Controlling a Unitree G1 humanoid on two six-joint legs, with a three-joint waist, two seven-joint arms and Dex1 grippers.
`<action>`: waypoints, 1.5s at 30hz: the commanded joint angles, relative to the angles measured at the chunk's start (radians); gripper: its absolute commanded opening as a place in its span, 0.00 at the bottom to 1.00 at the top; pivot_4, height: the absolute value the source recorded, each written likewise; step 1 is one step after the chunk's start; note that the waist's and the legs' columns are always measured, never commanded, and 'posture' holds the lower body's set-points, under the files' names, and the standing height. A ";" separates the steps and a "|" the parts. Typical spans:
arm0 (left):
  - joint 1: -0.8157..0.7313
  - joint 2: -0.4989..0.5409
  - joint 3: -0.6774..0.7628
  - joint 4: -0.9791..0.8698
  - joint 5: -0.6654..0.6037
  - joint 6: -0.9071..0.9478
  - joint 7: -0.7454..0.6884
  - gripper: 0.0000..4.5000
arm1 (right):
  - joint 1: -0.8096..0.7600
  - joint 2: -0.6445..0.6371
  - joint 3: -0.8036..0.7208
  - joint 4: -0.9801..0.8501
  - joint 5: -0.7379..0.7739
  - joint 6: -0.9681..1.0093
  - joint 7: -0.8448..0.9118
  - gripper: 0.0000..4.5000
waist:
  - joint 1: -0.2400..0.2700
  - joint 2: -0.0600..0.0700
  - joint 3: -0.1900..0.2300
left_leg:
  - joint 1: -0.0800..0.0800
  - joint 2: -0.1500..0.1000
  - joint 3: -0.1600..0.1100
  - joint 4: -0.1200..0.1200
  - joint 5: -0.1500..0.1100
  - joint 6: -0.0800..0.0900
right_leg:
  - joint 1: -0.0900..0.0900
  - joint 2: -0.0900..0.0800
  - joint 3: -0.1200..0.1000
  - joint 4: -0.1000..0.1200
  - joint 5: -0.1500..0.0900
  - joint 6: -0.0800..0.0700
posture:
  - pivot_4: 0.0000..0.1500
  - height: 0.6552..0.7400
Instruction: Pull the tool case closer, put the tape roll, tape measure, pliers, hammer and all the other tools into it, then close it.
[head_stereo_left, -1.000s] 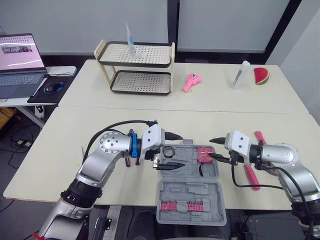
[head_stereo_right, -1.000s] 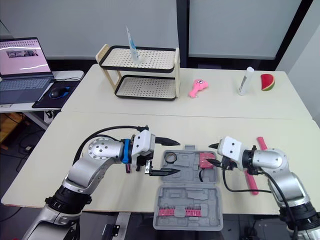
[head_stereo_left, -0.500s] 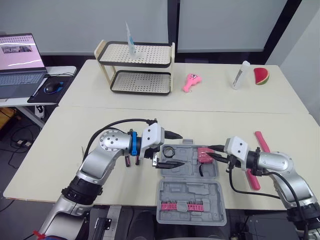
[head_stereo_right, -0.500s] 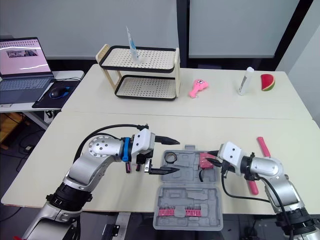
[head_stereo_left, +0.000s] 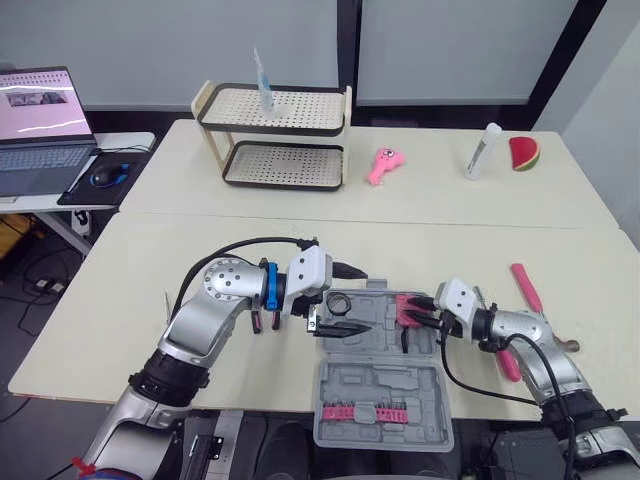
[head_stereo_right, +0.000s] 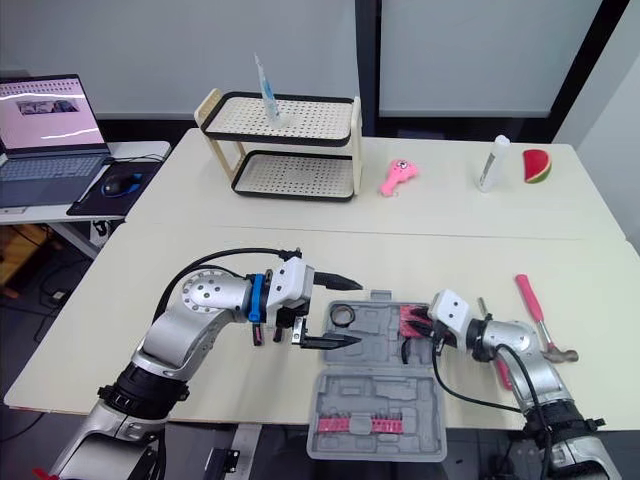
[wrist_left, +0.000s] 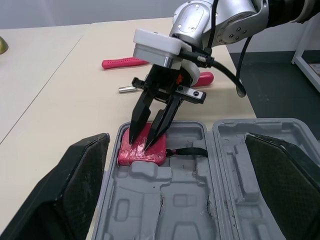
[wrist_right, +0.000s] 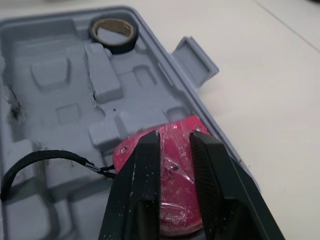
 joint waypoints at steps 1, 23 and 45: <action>0.007 0.010 0.005 -0.049 -0.007 0.000 0.002 1.00 | 0.025 -0.003 0.021 0.105 -0.028 -0.019 0.012 0.19 | 0.001 0.000 0.000 | 0.000 0.000 0.000 0.000 0.000 0.000 | 0.001 0.000 0.000 0.000 0.000 0.000 | 1.00 1.00; 0.122 0.199 0.304 -0.003 -0.157 0.065 -0.015 1.00 | 0.039 -0.192 -0.194 -0.384 0.253 0.234 0.122 0.52 | 0.000 0.004 0.003 | -0.001 0.000 -0.001 -0.001 -0.001 0.001 | -0.001 -0.001 0.000 0.000 0.000 0.000 | 1.00 1.00; 0.449 0.583 0.873 0.714 -0.095 -0.132 -0.057 1.00 | 0.312 -0.518 -0.695 0.048 0.262 0.149 0.238 0.99 | -0.004 0.004 0.004 | 0.001 0.000 0.001 -0.004 -0.003 0.005 | -0.002 -0.004 -0.001 -0.001 0.000 0.000 | 1.00 1.00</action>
